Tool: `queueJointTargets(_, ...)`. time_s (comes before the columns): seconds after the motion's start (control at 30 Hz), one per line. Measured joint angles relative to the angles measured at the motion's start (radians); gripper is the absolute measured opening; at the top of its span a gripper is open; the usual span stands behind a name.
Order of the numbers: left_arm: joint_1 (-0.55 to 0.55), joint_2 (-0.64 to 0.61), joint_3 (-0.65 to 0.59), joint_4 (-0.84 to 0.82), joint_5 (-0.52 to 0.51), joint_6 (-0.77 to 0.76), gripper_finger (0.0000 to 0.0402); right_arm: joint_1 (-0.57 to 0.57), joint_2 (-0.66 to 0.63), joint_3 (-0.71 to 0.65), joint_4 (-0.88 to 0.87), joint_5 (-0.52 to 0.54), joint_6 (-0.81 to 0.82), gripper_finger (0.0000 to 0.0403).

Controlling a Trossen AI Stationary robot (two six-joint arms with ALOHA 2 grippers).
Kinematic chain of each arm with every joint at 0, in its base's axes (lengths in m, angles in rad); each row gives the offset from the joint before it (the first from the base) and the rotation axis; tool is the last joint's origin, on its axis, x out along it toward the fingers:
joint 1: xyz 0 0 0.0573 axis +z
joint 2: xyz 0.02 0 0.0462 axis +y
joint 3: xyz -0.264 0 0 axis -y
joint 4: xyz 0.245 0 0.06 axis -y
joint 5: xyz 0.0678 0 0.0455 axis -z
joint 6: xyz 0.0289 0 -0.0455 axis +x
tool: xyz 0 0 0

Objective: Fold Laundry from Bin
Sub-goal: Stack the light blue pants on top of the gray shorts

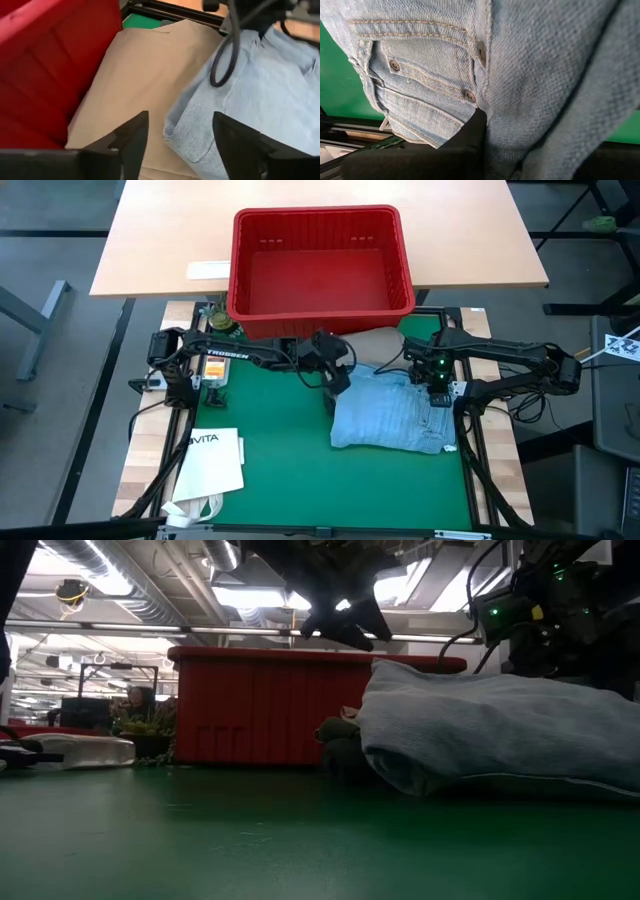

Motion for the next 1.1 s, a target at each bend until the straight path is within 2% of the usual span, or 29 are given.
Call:
queueJointTargets(0.13, 0.017, 0.014, 0.002, -0.006, 0.000, -0.145, 0.0237, 0.000, 0.000, 0.000, 0.000, 0.000, 0.000, 0.0067)
queueJointTargets(0.37, 0.048, 0.088, 0.002, -0.018, 0.020, -0.335, 0.0243, 0.000, 0.000, 0.000, 0.000, 0.000, 0.000, 0.0067)
queueJointTargets(0.57, 0.066, 0.144, 0.002, 0.003, 0.168, -0.442, 0.0243, 0.001, 0.000, 0.000, 0.000, 0.000, 0.000, 0.0067)
queueJointTargets(0.77, 0.063, 0.198, 0.002, 0.014, 0.251, -0.525, 0.0243, 0.001, 0.000, 0.000, -0.001, 0.002, -0.002, 0.0067)
queueJointTargets(1.1, 0.060, 0.194, -0.001, 0.124, 0.440, -0.536, 0.0243, 0.001, 0.000, 0.000, -0.003, 0.005, -0.002, 0.0067)
